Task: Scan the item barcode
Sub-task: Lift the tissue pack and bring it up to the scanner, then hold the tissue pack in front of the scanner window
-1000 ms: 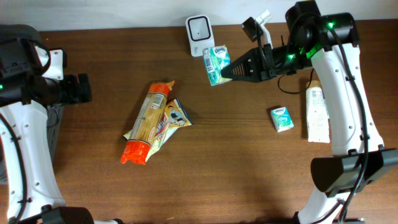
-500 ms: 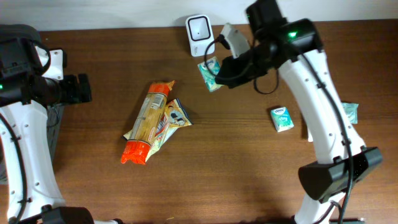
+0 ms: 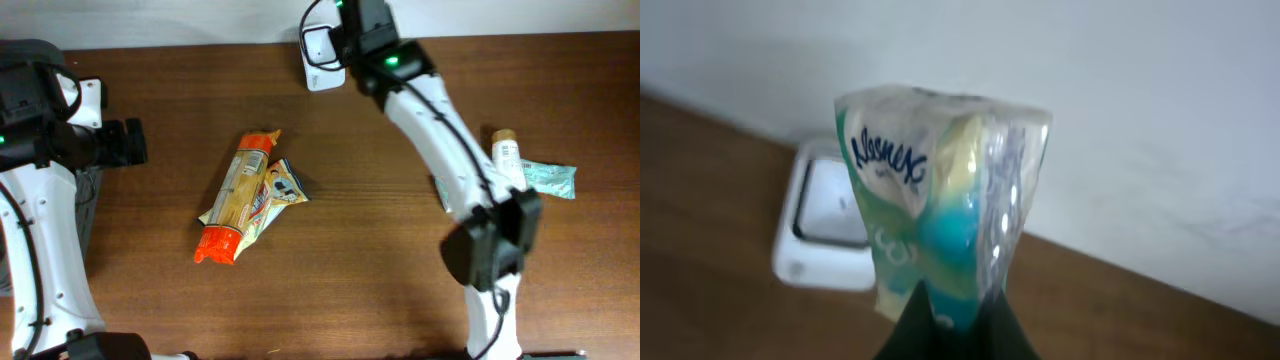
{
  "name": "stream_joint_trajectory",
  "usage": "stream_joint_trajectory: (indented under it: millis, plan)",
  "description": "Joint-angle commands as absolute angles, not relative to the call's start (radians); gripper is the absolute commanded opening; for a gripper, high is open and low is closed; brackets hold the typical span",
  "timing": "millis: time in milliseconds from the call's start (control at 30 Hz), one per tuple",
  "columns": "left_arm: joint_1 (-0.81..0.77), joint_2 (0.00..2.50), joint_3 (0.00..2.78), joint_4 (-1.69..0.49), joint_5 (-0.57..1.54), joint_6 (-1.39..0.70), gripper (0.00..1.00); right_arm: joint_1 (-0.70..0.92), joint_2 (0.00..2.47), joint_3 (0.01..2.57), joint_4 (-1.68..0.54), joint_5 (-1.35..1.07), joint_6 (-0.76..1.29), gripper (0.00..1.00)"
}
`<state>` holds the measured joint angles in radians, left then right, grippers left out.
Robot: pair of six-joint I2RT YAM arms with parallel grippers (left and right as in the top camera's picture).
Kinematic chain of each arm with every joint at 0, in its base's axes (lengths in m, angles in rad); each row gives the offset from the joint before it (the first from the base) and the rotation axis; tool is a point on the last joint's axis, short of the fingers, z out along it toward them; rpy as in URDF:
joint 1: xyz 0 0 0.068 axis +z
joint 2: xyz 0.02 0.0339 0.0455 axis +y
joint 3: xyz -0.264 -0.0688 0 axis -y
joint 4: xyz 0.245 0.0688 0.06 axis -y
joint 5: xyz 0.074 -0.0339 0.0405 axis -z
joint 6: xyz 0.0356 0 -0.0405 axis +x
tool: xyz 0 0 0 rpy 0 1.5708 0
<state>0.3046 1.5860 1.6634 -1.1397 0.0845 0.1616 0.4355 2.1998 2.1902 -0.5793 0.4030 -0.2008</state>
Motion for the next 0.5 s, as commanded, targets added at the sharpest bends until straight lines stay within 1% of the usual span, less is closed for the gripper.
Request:
stream_joint_trajectory:
  millis: [0,100,167,233,467]
  plan:
    - [0.311,1.584,1.671,-1.139,0.085,0.174,0.99,0.472,2.339,2.193,-0.477,0.525,-0.424,0.04]
    - [0.311,1.584,1.671,-1.139,0.085,0.174,0.99,0.495,2.454,2.192,-0.334,0.614,-0.59,0.04]
    - [0.311,1.584,1.671,-1.139,0.085,0.174,0.99,0.499,2.507,2.192,-0.251,0.618,-0.716,0.04]
    - [0.311,1.584,1.671,-1.139,0.085,0.174,0.99,0.499,2.534,2.192,-0.216,0.619,-0.789,0.04]
    - [0.311,1.584,1.671,-1.139,0.085,0.174,0.99,0.498,2.546,2.192,-0.171,0.629,-0.808,0.04]
